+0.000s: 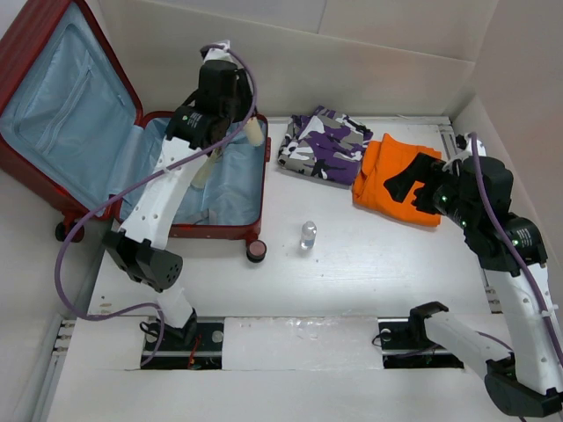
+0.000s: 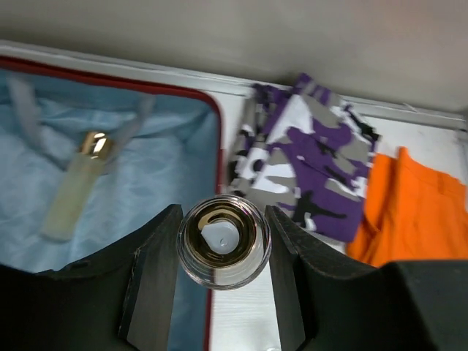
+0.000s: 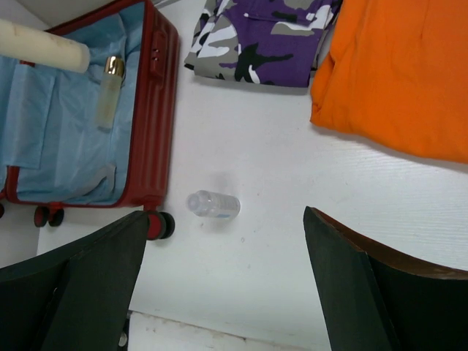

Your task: Pack the luggage

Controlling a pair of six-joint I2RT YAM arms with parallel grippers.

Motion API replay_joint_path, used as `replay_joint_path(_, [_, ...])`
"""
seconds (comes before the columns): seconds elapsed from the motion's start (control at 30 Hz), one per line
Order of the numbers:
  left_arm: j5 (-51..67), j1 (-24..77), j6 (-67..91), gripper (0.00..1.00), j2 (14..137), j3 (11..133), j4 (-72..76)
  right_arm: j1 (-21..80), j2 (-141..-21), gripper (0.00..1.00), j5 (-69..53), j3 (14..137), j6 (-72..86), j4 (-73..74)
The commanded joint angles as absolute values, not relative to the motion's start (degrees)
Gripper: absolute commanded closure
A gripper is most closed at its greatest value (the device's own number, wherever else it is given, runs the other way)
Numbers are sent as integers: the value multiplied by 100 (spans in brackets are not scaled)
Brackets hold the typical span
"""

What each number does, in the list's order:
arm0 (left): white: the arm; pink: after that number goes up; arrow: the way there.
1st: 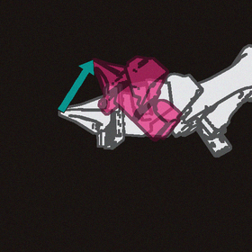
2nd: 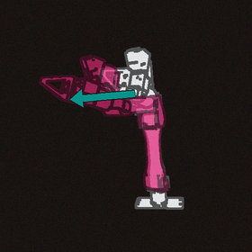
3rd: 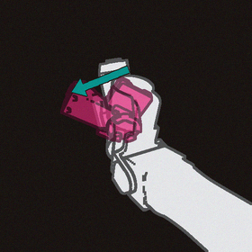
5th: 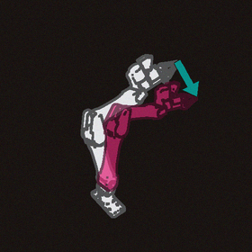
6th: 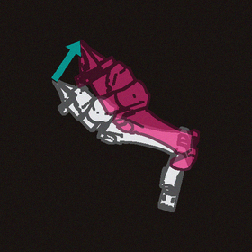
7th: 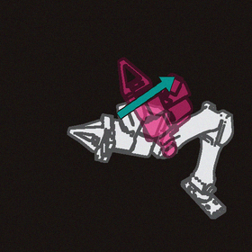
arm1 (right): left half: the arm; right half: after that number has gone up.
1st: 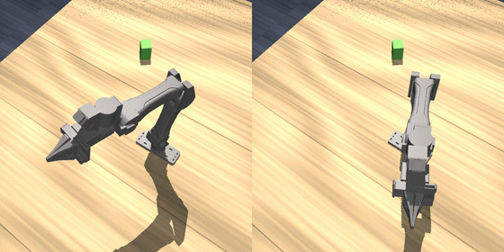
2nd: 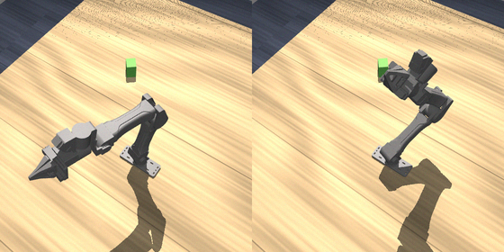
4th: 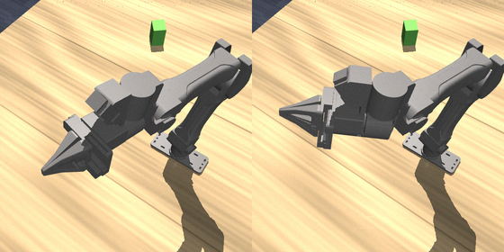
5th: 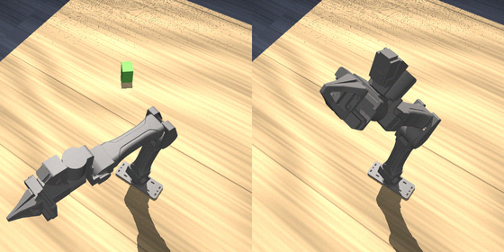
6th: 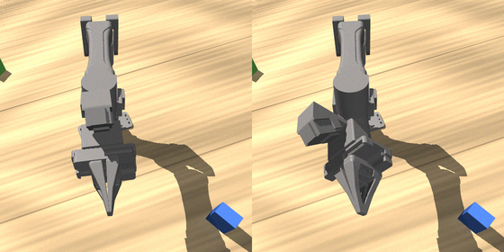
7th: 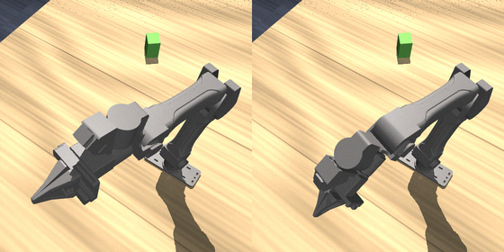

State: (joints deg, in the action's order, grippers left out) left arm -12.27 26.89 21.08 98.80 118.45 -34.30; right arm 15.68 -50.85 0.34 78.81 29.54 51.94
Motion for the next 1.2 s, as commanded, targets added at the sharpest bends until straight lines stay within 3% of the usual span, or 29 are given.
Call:
replay_joint_path(0.0, [-1599, 2531, 2074, 78, 9624, 11576, -3726, 1696, -5001, 8, -26, 7822, 2830, 4913])
replay_joint_path(0.33, [-2020, 2531, 1723, 81, 10309, 10828, -3858, 1696, -4948, 8, -141, 7708, 2830, 4921])
replay_joint_path(0.77, [-1662, 1987, 1415, 82, 12347, 11803, -3692, 1696, -4948, 8, 105, 7708, 2883, 5220])
replay_joint_path(0.93, [-1486, 1872, 1415, 62, 12656, 11856, -3428, 1696, -5009, 8, 298, 7813, 2935, 5282])
replay_joint_path(1.17, [-1397, 1811, 1415, 60, 13096, 12051, -3270, 1696, -5115, 8, 737, 8085, 2936, 5458])
